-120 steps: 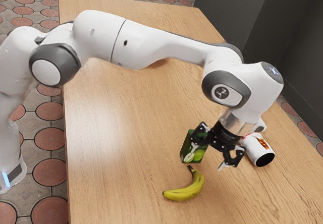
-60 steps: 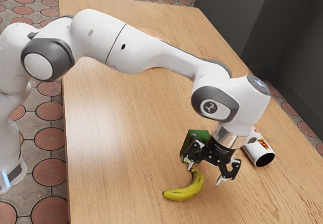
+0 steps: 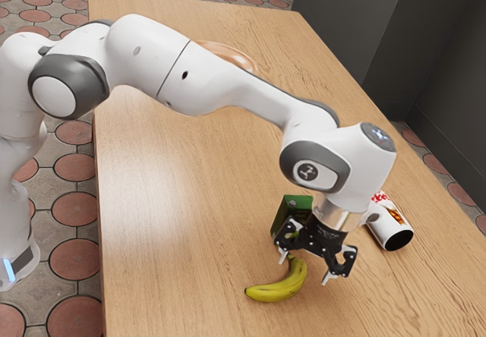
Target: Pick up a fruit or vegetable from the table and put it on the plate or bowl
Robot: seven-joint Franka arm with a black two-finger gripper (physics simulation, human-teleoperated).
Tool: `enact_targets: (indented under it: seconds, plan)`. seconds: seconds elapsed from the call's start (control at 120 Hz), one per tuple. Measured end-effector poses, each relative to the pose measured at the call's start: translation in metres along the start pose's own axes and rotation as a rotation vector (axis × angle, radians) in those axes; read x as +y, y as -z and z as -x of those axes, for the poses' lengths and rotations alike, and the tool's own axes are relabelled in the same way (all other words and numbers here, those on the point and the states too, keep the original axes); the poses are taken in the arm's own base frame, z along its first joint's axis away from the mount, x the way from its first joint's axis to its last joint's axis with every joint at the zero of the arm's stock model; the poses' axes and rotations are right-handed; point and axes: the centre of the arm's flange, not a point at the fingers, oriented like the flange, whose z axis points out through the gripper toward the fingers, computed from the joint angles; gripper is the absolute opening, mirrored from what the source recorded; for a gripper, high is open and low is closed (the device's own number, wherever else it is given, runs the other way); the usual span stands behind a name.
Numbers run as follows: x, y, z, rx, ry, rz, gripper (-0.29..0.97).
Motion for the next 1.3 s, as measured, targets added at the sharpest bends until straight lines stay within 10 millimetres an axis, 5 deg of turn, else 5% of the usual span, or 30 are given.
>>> enact_targets:
  seconds: [0.917,1.3]
  plan:
    - [-0.001,-0.041,-0.008,0.050,-0.128,0.029,0.68]
    - [0.001,-0.038,-0.009,0.068,-0.157,0.048,0.19]
